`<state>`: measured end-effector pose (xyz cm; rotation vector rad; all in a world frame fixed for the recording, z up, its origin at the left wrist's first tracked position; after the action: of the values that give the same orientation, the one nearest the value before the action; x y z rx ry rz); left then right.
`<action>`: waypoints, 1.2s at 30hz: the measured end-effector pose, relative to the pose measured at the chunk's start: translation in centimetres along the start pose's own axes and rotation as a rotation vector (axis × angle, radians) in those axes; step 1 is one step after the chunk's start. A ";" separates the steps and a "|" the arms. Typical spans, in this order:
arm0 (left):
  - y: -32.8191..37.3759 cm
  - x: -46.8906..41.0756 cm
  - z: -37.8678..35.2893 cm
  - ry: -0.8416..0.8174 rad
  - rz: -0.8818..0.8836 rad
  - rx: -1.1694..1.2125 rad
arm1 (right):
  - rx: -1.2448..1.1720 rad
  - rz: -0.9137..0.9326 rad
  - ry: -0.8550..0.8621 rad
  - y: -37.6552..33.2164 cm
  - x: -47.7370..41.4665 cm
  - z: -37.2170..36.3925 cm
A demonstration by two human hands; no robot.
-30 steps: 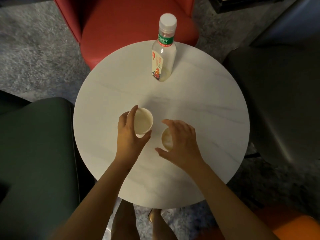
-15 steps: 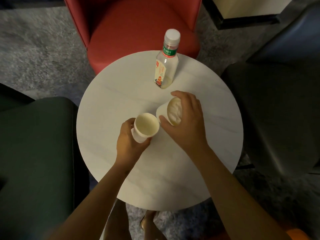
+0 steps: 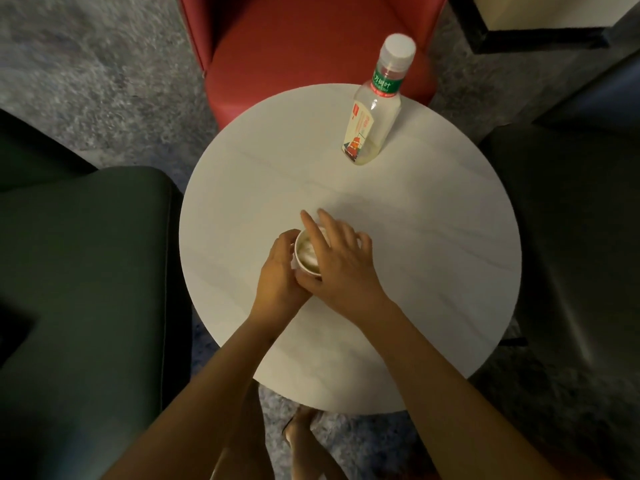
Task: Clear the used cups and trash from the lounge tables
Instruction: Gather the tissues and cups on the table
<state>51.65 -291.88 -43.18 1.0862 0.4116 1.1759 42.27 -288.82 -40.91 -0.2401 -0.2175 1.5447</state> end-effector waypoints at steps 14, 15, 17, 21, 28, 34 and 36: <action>2.3 1.2 9.3 0.190 -0.076 -0.206 | -0.117 0.058 0.207 -4.3 -3.0 7.8; 3.1 1.4 10.9 0.225 -0.088 -0.193 | -0.123 0.078 0.209 -5.3 -3.7 8.5; 4.6 1.7 14.1 0.286 -0.119 -0.184 | -0.147 0.123 0.224 -7.6 -5.1 9.9; 6.2 2.6 20.3 0.398 -0.148 -0.212 | -0.175 0.235 0.299 -12.7 -7.7 12.1; 3.7 6.2 30.8 0.566 -0.088 -0.234 | -0.231 0.412 0.280 -22.8 -11.6 12.0; -4.4 9.7 39.5 0.662 0.093 -0.241 | -0.268 0.482 0.179 -32.3 -13.9 6.6; -7.8 10.0 41.9 0.657 0.142 -0.245 | -0.276 0.480 0.154 -35.1 -14.5 3.9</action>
<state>91.25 -302.33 -27.69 0.5012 0.6804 1.6591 74.52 -303.69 -26.85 -0.6644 -0.2641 1.9592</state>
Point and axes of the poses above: each hand's wrist, its own x-axis away from the middle knuckle, its own z-axis out of the back of the hand, y = z × x, the point moved 4 cm from there along -x, towards the middle knuckle, and after that the axes turned 9 degrees about z, right-handed, at the moved point
